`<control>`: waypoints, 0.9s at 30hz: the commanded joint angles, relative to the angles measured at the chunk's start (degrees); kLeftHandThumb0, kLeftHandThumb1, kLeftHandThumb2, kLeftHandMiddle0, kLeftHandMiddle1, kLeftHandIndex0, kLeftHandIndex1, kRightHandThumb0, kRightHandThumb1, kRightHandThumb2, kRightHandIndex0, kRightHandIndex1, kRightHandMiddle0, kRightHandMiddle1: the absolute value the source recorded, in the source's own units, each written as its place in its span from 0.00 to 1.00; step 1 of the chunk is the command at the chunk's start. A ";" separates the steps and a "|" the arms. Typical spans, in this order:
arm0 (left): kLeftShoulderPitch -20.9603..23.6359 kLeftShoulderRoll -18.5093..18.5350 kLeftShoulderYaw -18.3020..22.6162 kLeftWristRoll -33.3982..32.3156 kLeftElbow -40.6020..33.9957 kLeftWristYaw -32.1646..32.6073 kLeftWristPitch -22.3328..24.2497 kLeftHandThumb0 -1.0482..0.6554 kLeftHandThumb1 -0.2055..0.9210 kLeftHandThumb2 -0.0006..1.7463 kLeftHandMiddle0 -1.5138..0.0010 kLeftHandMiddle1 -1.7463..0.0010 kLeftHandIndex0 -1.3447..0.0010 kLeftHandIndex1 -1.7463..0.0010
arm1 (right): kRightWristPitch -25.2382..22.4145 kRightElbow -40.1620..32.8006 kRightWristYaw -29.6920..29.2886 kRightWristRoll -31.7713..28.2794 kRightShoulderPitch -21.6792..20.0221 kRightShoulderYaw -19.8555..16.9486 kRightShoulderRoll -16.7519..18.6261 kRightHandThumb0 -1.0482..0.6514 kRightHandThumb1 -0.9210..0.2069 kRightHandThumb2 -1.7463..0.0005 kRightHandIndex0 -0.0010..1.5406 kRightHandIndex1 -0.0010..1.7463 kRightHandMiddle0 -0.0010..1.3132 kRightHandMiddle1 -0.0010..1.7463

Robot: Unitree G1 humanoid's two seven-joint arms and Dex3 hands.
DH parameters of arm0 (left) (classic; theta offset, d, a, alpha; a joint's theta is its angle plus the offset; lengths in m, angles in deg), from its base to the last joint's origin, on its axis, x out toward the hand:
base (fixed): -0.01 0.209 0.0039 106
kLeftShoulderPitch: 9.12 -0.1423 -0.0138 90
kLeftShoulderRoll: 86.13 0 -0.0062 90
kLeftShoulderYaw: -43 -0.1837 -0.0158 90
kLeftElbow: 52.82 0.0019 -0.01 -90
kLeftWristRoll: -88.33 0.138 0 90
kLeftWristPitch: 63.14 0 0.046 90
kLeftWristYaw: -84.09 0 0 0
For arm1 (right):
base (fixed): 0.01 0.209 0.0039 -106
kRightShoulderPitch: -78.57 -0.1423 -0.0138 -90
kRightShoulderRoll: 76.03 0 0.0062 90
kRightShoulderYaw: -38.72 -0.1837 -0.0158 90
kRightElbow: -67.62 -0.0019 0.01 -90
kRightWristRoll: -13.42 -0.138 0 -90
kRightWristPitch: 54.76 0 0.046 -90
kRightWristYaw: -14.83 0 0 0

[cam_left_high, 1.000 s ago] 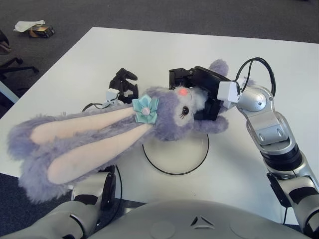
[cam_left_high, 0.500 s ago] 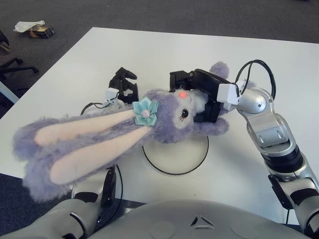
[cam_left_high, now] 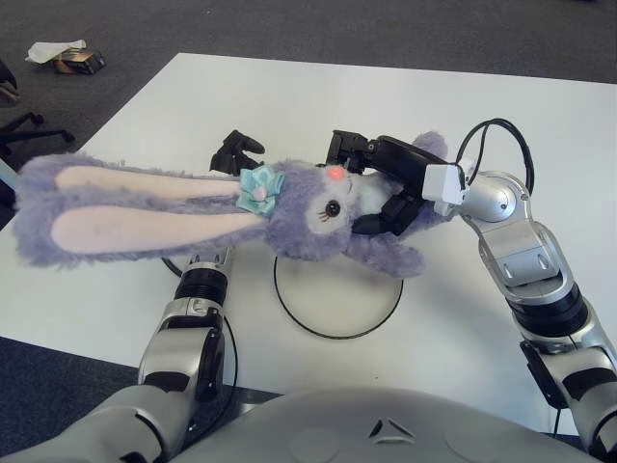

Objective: Put the doll into the plate.

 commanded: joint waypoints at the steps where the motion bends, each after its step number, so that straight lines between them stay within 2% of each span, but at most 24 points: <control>1: -4.15 -1.07 -0.27 -0.34 3.39 -0.07 1.97 0.61 0.35 0.84 0.61 0.00 0.57 0.00 | 0.42 0.33 -0.02 -0.71 0.35 -0.90 -0.24 0.14 0.02 0.61 0.09 0.76 0.00 0.78; 3: -4.72 -1.31 -0.54 -0.17 2.01 0.09 2.31 0.61 0.35 0.84 0.61 0.00 0.57 0.00 | -0.08 0.36 0.04 -0.83 0.35 -0.94 -0.39 0.14 0.01 0.61 0.09 0.76 0.00 0.76; 6: -5.45 -1.65 -0.89 0.03 0.04 0.32 3.01 0.61 0.28 0.87 0.51 0.00 0.53 0.07 | -0.55 0.50 -0.05 -0.93 0.43 -0.96 -0.33 0.14 0.00 0.59 0.08 0.75 0.00 0.72; 10: -5.62 -1.77 -0.92 -0.16 -0.58 0.13 3.33 0.61 0.24 0.89 0.47 0.00 0.53 0.08 | -1.90 0.45 -0.12 -0.89 0.32 -0.80 -0.23 0.13 0.00 0.56 0.07 0.73 0.00 0.66; 22: -5.83 -1.99 -0.67 -0.85 -1.56 -0.45 4.59 0.61 0.23 0.90 0.45 0.00 0.52 0.09 | -5.45 -0.51 1.22 -0.99 -0.63 -0.32 -1.32 0.11 0.00 0.51 0.03 0.59 0.00 0.53; 27: -5.60 -1.89 -0.73 -0.60 -1.37 -0.13 4.99 0.61 0.23 0.91 0.45 0.00 0.53 0.08 | -6.45 -0.92 1.27 -1.04 -0.73 -0.25 -1.33 0.11 0.00 0.50 0.01 0.56 0.00 0.51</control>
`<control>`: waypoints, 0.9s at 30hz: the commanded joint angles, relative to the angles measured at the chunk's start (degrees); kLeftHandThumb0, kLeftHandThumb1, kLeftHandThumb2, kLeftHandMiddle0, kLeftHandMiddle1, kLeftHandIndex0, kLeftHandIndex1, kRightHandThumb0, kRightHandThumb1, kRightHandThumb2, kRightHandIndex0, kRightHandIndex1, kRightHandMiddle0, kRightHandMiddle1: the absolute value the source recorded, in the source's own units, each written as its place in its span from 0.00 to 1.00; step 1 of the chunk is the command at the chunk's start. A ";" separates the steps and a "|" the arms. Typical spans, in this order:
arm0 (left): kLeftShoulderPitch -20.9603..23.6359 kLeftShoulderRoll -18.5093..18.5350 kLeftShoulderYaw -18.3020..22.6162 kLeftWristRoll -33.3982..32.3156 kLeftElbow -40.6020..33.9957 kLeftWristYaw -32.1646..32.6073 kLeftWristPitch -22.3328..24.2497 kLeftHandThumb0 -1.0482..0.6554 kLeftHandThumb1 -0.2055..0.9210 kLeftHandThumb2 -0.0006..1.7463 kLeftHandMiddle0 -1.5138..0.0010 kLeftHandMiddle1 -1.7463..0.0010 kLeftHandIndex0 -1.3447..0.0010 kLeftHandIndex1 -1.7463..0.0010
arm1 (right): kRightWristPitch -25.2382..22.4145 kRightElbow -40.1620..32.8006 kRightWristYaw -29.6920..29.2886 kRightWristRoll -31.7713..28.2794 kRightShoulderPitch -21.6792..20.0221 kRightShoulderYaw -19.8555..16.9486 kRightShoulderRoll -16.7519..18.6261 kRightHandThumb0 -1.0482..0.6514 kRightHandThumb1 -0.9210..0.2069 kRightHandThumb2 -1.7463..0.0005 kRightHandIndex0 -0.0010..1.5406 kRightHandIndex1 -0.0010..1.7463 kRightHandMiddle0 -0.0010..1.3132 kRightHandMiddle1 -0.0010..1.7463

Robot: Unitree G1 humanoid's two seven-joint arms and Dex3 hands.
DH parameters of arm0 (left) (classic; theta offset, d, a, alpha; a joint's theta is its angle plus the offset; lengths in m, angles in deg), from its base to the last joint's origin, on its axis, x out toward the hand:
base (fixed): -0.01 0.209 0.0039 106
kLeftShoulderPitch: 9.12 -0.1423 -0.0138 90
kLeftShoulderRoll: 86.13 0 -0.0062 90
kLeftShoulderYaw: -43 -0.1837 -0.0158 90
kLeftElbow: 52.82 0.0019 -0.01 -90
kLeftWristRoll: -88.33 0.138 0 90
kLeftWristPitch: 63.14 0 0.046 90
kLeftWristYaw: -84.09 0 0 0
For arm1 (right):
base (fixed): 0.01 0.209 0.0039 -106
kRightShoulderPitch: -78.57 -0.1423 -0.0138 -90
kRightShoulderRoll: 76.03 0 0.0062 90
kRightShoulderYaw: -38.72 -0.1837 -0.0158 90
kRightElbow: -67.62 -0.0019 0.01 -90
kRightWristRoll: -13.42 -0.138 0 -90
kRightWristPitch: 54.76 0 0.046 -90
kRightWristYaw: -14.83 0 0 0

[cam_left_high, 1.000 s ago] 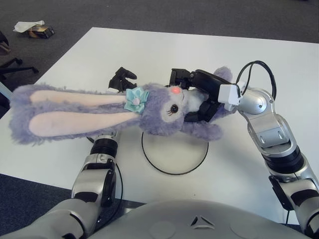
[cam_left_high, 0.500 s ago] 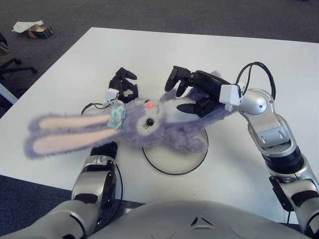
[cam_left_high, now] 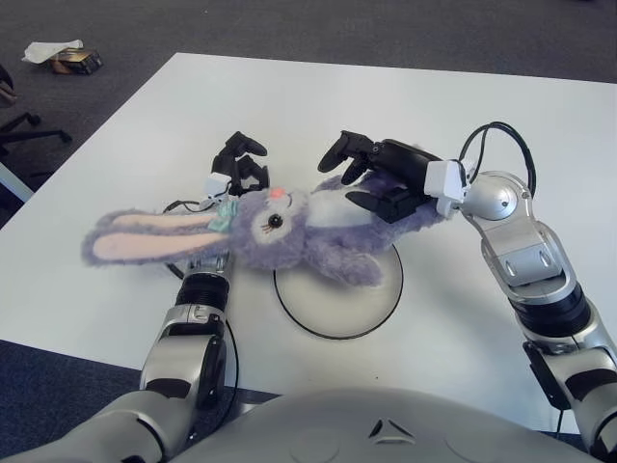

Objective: Put the doll into the plate.

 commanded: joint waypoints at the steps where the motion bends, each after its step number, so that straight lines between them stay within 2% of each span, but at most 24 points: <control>1: -3.74 -1.08 -0.29 -0.42 2.86 -0.04 2.80 0.61 0.23 0.91 0.45 0.00 0.53 0.07 | -0.92 -0.81 0.38 -0.42 -0.79 0.18 -0.42 0.11 0.00 0.50 0.01 0.55 0.00 0.51; 15: -3.29 -0.71 -0.23 -0.33 3.81 -0.26 2.68 0.61 0.23 0.90 0.45 0.00 0.53 0.08 | 0.10 -1.03 1.88 0.03 -2.00 0.26 -1.79 0.10 0.00 0.47 0.02 0.52 0.00 0.47; 25: -2.22 -0.68 0.00 -0.18 6.15 0.30 1.65 0.61 0.24 0.90 0.46 0.00 0.53 0.08 | 3.18 0.96 1.34 1.43 -3.48 -0.14 -2.75 0.10 0.00 0.45 0.06 0.55 0.00 0.51; 27: -2.13 -0.68 0.01 -0.09 6.51 0.42 1.33 0.61 0.28 0.88 0.53 0.00 0.54 0.04 | 3.84 1.42 1.37 1.56 -3.81 -0.34 -3.00 0.10 0.00 0.45 0.07 0.56 0.00 0.53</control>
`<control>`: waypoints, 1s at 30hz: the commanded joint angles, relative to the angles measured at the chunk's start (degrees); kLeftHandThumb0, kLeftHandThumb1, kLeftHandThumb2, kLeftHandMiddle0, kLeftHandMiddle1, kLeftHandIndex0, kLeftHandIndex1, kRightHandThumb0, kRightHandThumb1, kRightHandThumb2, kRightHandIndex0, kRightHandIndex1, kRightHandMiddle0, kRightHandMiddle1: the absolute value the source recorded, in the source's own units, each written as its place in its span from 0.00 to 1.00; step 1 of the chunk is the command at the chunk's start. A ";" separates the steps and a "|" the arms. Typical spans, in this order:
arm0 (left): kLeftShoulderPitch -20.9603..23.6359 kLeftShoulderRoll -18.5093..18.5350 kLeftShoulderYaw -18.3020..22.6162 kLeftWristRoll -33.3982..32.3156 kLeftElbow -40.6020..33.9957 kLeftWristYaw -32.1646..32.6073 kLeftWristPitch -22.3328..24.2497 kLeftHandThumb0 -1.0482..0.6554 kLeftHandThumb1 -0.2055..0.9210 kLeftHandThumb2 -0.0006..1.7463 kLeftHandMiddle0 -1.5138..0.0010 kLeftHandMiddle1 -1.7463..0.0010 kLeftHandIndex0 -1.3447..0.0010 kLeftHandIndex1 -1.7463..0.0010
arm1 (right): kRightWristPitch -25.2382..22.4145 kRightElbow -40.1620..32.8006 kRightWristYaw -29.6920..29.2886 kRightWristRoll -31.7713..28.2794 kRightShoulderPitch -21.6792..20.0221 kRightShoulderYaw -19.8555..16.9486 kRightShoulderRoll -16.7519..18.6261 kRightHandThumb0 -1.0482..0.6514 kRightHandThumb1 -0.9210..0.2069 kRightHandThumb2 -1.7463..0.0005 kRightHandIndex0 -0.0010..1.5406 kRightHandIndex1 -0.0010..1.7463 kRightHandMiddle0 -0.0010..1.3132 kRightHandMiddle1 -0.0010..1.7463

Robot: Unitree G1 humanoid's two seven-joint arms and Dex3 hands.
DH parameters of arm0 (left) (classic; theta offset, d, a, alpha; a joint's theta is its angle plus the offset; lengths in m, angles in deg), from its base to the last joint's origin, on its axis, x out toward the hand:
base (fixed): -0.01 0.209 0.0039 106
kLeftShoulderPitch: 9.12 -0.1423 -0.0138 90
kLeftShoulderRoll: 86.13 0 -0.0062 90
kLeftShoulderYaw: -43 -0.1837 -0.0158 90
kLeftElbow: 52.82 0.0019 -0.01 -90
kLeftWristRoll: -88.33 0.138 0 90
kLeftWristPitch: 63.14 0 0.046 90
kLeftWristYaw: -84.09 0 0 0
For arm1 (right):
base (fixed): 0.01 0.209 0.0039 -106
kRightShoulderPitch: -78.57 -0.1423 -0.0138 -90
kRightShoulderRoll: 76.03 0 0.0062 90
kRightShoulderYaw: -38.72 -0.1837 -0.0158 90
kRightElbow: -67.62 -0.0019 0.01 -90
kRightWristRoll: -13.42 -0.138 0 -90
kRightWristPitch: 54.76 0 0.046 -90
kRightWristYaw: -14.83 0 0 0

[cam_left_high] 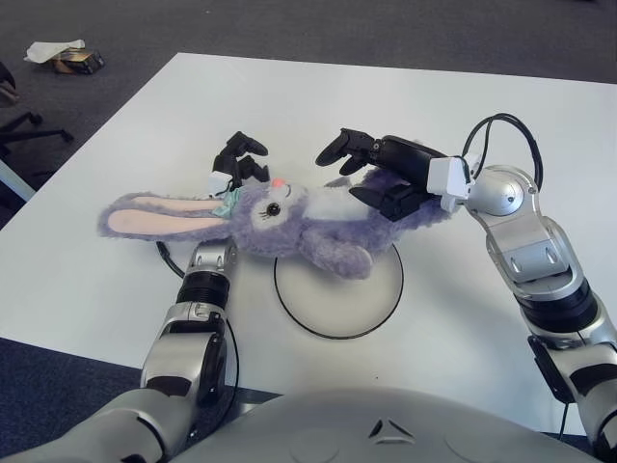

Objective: Put the doll into the plate.

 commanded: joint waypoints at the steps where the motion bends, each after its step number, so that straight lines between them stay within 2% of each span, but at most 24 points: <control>1: -3.51 -0.81 -0.05 -0.18 4.36 0.39 1.39 0.61 0.30 0.87 0.55 0.00 0.55 0.03 | 1.82 1.00 -0.51 1.09 -1.59 -0.72 -1.01 0.09 0.00 0.45 0.08 0.57 0.00 0.54; 4: -3.71 -0.83 -0.13 -0.11 5.29 0.03 -1.32 0.61 0.33 0.86 0.58 0.00 0.56 0.01 | 2.78 1.73 -2.61 1.82 -2.30 -2.69 -0.81 0.09 0.00 0.46 0.08 0.60 0.00 0.61; 6: -3.93 -0.77 -0.19 -0.21 5.23 -0.36 -2.59 0.61 0.33 0.85 0.59 0.00 0.56 0.00 | 2.45 3.23 -1.87 0.72 -5.45 -5.43 -2.00 0.10 0.00 0.46 0.08 0.62 0.00 0.64; 10: -4.08 -0.72 -0.33 -0.20 5.08 -0.52 -3.31 0.61 0.34 0.85 0.60 0.00 0.56 0.00 | 2.04 4.69 -0.28 -0.31 -9.24 -8.16 -4.06 0.10 0.00 0.47 0.08 0.63 0.00 0.65; 13: -4.14 -0.61 -0.44 -0.12 5.01 -0.63 -3.41 0.61 0.35 0.84 0.61 0.00 0.57 0.00 | 4.44 8.72 -0.65 -1.16 -10.38 -9.81 -4.47 0.12 0.00 0.48 0.06 0.62 0.00 0.62; 15: -4.11 -0.55 -0.43 -0.19 5.01 -0.76 -3.35 0.61 0.35 0.84 0.61 0.00 0.57 0.00 | 3.63 13.14 0.21 -3.82 -13.08 -12.12 -4.26 0.13 0.00 0.48 0.05 0.61 0.00 0.62; 16: -4.11 -0.54 -0.41 -0.21 4.99 -0.76 -3.34 0.61 0.36 0.84 0.61 0.00 0.57 0.00 | 2.74 15.60 0.66 -5.58 -14.69 -13.69 -4.02 0.14 0.00 0.49 0.05 0.61 0.00 0.62; 17: -4.11 -0.57 -0.41 -0.20 4.94 -0.68 -3.34 0.61 0.36 0.84 0.61 0.00 0.57 0.00 | -1.81 17.31 0.83 -6.38 -18.50 -13.27 -2.76 0.15 0.00 0.50 0.05 0.60 0.00 0.62; 19: -4.12 -0.61 -0.40 -0.18 4.88 -0.56 -3.34 0.61 0.36 0.83 0.61 0.00 0.57 0.00 | -7.62 18.28 0.74 -7.19 -22.56 -12.37 -1.69 0.18 0.00 0.52 0.05 0.59 0.00 0.66; 22: -4.13 -0.62 -0.43 -0.19 4.87 -0.51 -3.32 0.61 0.36 0.83 0.62 0.00 0.58 0.00 | -10.23 18.57 0.49 -7.51 -23.80 -12.51 -2.21 0.19 0.00 0.53 0.05 0.59 0.00 0.68; 24: -4.14 -0.62 -0.48 -0.14 4.90 -0.49 -3.32 0.61 0.37 0.83 0.62 0.00 0.58 0.00 | -9.61 19.84 -0.43 -7.87 -23.57 -14.23 -2.42 0.20 0.00 0.54 0.04 0.57 0.00 0.67; 26: -4.16 -0.60 -0.54 -0.02 4.93 -0.40 -3.45 0.61 0.37 0.83 0.62 0.00 0.58 0.00 | -8.76 20.59 -1.18 -10.08 -21.98 -17.72 -2.15 0.20 0.00 0.54 0.02 0.56 0.00 0.66; 28: -4.20 -0.56 -0.64 0.16 4.91 -0.32 -3.61 0.61 0.37 0.83 0.62 0.00 0.58 0.00 | -7.83 23.25 0.52 -13.37 -21.70 -21.21 -3.08 0.20 0.00 0.55 0.01 0.54 0.00 0.65; 30: -4.22 -0.50 -0.71 0.33 4.88 -0.24 -3.65 0.61 0.37 0.82 0.62 0.00 0.58 0.00 | -6.94 27.94 1.38 -14.60 -23.91 -21.51 -3.43 0.20 0.00 0.56 0.01 0.53 0.00 0.65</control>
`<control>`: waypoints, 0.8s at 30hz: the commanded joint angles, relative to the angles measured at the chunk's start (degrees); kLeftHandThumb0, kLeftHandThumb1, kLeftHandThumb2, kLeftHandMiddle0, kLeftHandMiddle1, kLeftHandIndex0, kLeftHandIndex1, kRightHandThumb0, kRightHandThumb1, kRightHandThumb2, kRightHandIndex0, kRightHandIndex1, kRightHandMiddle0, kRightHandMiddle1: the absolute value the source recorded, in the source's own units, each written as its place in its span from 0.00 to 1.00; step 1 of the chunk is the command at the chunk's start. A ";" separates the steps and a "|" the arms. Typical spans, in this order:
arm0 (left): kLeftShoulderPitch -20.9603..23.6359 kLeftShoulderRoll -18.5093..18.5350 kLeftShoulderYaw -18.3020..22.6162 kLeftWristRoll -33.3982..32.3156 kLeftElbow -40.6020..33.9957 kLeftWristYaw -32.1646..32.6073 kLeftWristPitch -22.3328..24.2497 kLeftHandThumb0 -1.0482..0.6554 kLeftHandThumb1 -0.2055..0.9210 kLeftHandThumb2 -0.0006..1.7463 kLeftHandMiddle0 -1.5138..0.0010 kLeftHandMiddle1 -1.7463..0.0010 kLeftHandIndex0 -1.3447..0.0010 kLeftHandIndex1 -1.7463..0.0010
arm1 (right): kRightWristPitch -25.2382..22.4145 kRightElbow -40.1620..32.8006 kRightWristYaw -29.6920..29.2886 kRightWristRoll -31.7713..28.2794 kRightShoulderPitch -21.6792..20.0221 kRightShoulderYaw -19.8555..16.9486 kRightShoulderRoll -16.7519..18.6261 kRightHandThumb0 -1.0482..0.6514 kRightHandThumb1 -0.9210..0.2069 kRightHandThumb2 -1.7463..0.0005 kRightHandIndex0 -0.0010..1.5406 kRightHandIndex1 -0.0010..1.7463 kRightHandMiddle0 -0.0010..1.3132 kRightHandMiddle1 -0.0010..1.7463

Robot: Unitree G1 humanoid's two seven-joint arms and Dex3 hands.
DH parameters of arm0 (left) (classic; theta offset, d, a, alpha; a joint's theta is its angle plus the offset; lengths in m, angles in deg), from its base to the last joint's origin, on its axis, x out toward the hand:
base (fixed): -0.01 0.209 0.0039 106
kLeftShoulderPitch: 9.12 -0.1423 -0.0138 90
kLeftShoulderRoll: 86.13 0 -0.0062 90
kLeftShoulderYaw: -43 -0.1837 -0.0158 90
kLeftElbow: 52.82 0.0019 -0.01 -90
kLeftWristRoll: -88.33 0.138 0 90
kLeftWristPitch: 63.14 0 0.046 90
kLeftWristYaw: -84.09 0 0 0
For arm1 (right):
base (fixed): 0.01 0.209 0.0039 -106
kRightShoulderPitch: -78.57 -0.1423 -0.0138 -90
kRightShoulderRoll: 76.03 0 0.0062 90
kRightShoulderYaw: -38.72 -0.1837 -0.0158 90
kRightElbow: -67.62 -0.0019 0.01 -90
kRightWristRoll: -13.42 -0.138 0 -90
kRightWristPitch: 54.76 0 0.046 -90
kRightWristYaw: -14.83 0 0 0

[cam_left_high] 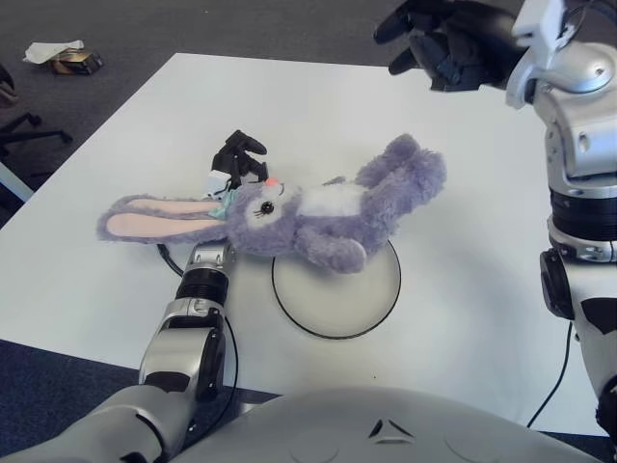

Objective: Put the doll into the plate.

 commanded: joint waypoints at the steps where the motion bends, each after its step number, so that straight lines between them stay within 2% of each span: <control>1: -4.70 -0.81 -0.63 0.44 3.17 0.17 0.11 0.61 0.37 0.82 0.62 0.00 0.58 0.00 | 0.21 5.51 0.75 -2.38 -1.38 -2.53 -1.27 0.20 0.00 0.56 0.01 0.52 0.00 0.65; 5: -4.78 -0.85 -0.57 0.43 3.02 0.30 0.23 0.61 0.38 0.82 0.62 0.00 0.58 0.00 | -1.75 5.36 1.74 -3.60 -2.07 -1.87 -2.64 0.21 0.00 0.58 0.00 0.52 0.00 0.64; 9: -4.93 -0.93 -0.44 0.25 2.83 0.32 0.27 0.61 0.38 0.82 0.62 0.00 0.58 0.00 | -3.14 4.63 1.56 -3.36 -2.03 -1.37 -3.94 0.20 0.00 0.57 0.01 0.53 0.00 0.57; 13: -5.09 -1.03 -0.34 0.20 2.63 0.50 0.07 0.61 0.38 0.82 0.62 0.00 0.59 0.00 | -5.53 2.05 -0.01 -3.20 0.36 -1.86 -4.93 0.19 0.00 0.56 0.04 0.55 0.00 0.56; 16: -5.21 -0.99 -0.36 0.45 2.43 0.89 0.04 0.61 0.38 0.82 0.62 0.00 0.59 0.00 | -5.66 2.26 -1.79 -2.56 2.47 -2.66 -5.24 0.20 0.00 0.57 0.06 0.57 0.00 0.59; 20: -5.37 -0.86 -0.43 0.59 2.14 1.09 0.31 0.61 0.38 0.82 0.62 0.00 0.58 0.00 | -4.13 3.03 -4.21 -2.60 5.53 -4.28 -4.95 0.21 0.01 0.59 0.09 0.61 0.00 0.71; 24: -5.55 -0.66 -0.48 0.57 1.78 0.88 0.46 0.61 0.37 0.82 0.62 0.00 0.58 0.00 | -0.72 4.09 -5.43 -2.69 8.29 -5.40 -5.13 0.21 0.02 0.60 0.10 0.62 0.00 0.78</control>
